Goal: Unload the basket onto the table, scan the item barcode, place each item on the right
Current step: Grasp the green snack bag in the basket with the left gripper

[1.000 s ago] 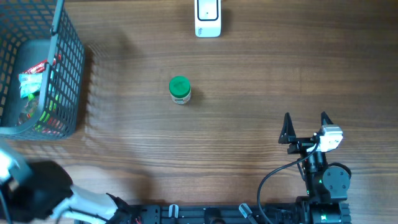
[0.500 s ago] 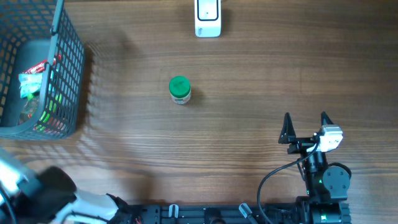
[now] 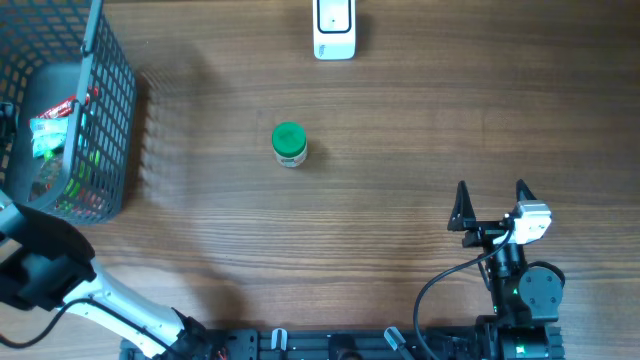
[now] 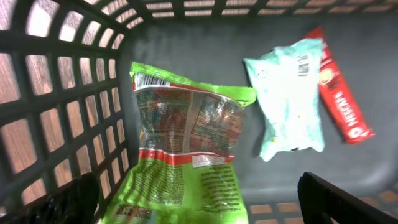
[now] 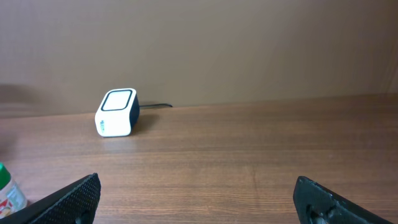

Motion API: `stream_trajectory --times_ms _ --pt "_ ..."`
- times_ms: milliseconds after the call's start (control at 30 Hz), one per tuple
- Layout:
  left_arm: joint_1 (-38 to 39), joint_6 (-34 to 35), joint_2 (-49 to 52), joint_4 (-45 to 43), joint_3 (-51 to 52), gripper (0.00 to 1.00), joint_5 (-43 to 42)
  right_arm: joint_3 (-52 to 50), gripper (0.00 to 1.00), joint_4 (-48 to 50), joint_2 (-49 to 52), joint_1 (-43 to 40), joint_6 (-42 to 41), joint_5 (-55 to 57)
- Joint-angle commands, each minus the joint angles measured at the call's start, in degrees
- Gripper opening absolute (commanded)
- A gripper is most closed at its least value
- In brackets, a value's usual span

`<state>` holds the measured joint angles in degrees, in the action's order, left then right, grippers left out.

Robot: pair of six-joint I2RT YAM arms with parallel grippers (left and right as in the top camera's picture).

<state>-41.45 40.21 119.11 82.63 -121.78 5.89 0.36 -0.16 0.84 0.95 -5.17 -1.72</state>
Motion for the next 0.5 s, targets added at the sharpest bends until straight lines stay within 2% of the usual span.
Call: stream_trajectory --times_ms 0,467 --pt "0.6 -3.2 3.1 0.4 2.4 1.0 -0.5 -0.1 1.0 0.2 0.1 -0.2 -0.8 -0.9" --pt "3.5 -3.2 3.7 -10.3 18.0 1.0 -0.5 -0.1 1.0 0.2 0.1 -0.2 -0.9 -0.9"
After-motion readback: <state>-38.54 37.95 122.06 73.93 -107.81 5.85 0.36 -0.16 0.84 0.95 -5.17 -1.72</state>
